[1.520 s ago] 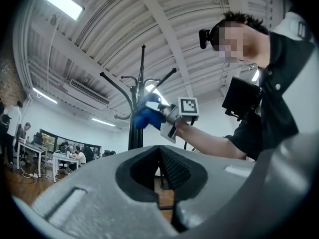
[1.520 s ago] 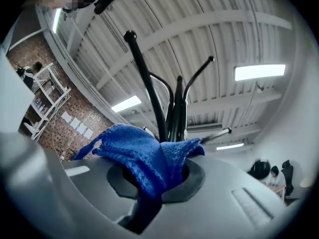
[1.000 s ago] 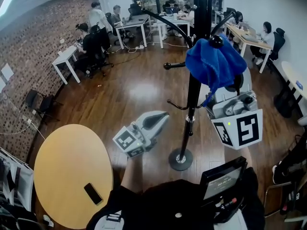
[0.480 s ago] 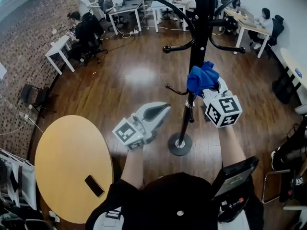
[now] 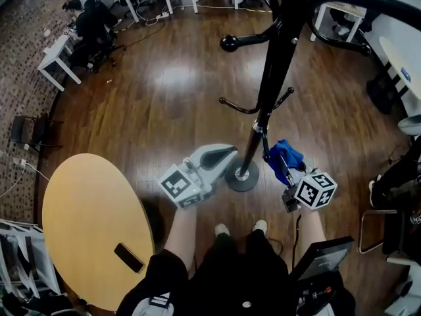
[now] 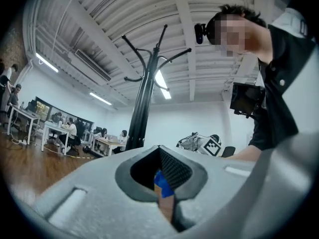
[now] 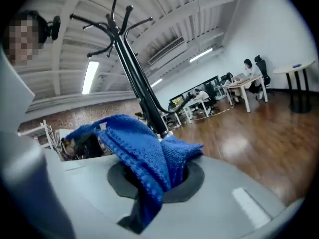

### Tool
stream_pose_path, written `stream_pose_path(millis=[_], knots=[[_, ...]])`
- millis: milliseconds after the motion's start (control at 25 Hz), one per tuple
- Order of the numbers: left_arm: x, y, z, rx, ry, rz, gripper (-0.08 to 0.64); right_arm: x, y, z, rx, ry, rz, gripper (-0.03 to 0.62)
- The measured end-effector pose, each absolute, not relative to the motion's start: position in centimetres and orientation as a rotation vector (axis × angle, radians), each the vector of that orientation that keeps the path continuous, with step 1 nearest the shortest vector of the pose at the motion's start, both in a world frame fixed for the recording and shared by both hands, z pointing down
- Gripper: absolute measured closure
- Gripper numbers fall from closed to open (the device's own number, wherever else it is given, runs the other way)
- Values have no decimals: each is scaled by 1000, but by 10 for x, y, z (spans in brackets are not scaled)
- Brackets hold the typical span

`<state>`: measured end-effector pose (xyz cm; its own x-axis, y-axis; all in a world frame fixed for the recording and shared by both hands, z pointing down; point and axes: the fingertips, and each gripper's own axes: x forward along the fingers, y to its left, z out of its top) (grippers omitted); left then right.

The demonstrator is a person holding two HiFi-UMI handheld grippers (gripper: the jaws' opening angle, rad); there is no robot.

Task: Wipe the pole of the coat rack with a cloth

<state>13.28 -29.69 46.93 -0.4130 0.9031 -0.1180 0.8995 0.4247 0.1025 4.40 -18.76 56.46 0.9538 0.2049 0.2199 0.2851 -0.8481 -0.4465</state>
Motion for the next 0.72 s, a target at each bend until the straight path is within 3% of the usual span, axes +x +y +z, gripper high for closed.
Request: stream_pose_path(millis=[320, 520, 720], knots=[[137, -257, 532, 1579, 2463, 52, 563, 101, -168, 589, -2936, -468, -101, 552], [139, -231, 564, 1516, 2448, -100, 563, 127, -162, 585, -3040, -369, 154, 551], [133, -225, 632, 1494, 2466, -272, 563, 126, -165, 641, -3140, -322, 365, 552]])
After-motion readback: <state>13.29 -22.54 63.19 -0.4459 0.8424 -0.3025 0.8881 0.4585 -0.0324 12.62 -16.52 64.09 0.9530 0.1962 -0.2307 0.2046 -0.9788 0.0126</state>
